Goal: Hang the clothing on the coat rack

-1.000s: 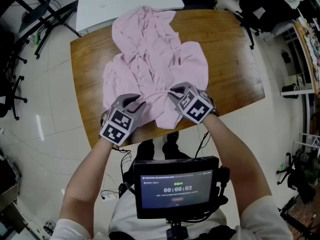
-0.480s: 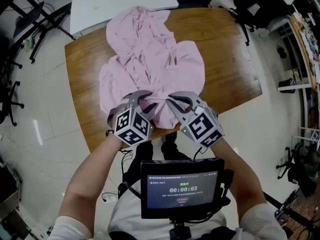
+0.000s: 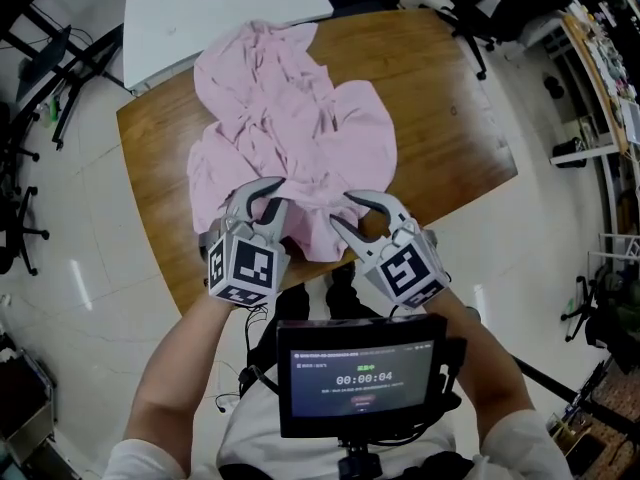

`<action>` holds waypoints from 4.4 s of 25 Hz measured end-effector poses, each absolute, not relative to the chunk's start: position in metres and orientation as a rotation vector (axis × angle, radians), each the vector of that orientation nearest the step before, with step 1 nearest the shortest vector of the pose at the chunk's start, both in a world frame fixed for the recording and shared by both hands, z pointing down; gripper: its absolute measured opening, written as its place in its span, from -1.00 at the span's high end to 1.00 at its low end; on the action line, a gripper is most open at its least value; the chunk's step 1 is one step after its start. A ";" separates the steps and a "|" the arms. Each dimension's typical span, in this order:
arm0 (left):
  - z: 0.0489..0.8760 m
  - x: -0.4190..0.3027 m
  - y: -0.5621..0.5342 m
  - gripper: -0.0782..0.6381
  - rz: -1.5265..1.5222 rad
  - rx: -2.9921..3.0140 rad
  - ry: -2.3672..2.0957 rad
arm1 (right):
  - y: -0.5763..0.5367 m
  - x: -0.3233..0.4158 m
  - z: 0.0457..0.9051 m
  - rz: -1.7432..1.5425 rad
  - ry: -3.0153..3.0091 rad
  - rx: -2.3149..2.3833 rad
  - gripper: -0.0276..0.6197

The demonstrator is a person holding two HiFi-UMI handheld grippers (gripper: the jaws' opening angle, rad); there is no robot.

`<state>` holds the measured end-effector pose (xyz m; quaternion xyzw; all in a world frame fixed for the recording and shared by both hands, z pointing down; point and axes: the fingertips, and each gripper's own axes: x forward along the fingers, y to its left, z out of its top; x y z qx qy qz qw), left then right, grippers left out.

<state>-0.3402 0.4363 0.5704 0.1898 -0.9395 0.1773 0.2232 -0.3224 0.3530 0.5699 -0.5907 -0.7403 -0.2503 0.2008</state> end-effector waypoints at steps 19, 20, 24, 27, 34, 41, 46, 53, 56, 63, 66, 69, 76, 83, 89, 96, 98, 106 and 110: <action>0.503 -0.314 0.462 0.73 0.500 0.466 -2.760 | 0.362 -0.353 0.643 -1.320 -1.755 -1.750 0.26; 0.502 -0.313 0.463 0.73 0.498 0.465 -2.763 | 0.365 -0.353 0.644 -1.354 -1.746 -1.760 0.26; 0.501 -0.310 0.469 0.73 0.488 0.452 -2.762 | 0.375 -0.348 0.659 -1.539 -1.630 -1.821 0.26; 0.502 -0.309 0.473 0.73 0.474 0.442 -2.759 | 0.378 -0.342 0.669 -1.654 -1.528 -1.863 0.36; 0.498 -0.307 0.489 0.73 0.421 0.403 -2.781 | 0.373 -0.359 0.637 -1.489 -1.741 -1.741 0.84; 0.469 -0.320 0.501 0.73 0.356 0.378 -2.861 | 0.363 -0.387 0.533 -1.180 -2.124 -1.622 0.85; 0.428 -0.337 0.502 0.73 0.303 0.385 -2.951 | 0.354 -0.400 0.454 -0.990 -2.375 -1.544 0.85; 0.366 -0.353 0.484 0.73 0.271 0.497 -3.065 | 0.337 -0.402 0.382 -0.855 -2.587 -1.417 0.85; 0.346 -0.357 0.478 0.73 0.241 0.550 -3.102 | 0.332 -0.400 0.360 -0.803 -2.659 -1.359 0.85; 0.314 -0.359 0.448 0.73 0.174 0.717 -3.153 | 0.319 -0.383 0.310 -0.708 -2.823 -1.270 0.85; 0.303 -0.360 0.435 0.73 0.147 0.775 -3.168 | 0.308 -0.379 0.290 -0.674 -2.881 -1.229 0.85; 0.290 -0.360 0.423 0.73 0.137 0.811 -3.195 | 0.295 -0.372 0.272 -0.655 -2.933 -1.207 0.85; 0.258 -0.354 0.401 0.73 0.107 0.863 -3.251 | 0.268 -0.360 0.240 -0.657 -3.024 -1.176 0.85; 0.226 -0.352 0.362 0.73 0.065 0.946 -3.297 | 0.227 -0.348 0.215 -0.644 -3.063 -1.128 0.85; 0.213 -0.347 0.321 0.73 0.061 1.028 -3.278 | 0.188 -0.335 0.201 -0.666 -3.109 -1.070 0.85; 0.196 -0.336 0.259 0.73 0.019 1.222 -3.236 | 0.134 -0.316 0.188 -0.679 -3.157 -0.931 0.85; 0.191 -0.332 0.239 0.73 0.006 1.279 -3.222 | 0.115 -0.309 0.184 -0.682 -3.173 -0.889 0.85; 0.177 -0.315 0.161 0.73 -0.018 1.508 -3.143 | 0.046 -0.275 0.168 -0.722 -3.220 -0.703 0.85; 0.172 -0.307 0.126 0.73 -0.032 1.584 -3.100 | 0.015 -0.260 0.161 -0.749 -3.236 -0.637 0.85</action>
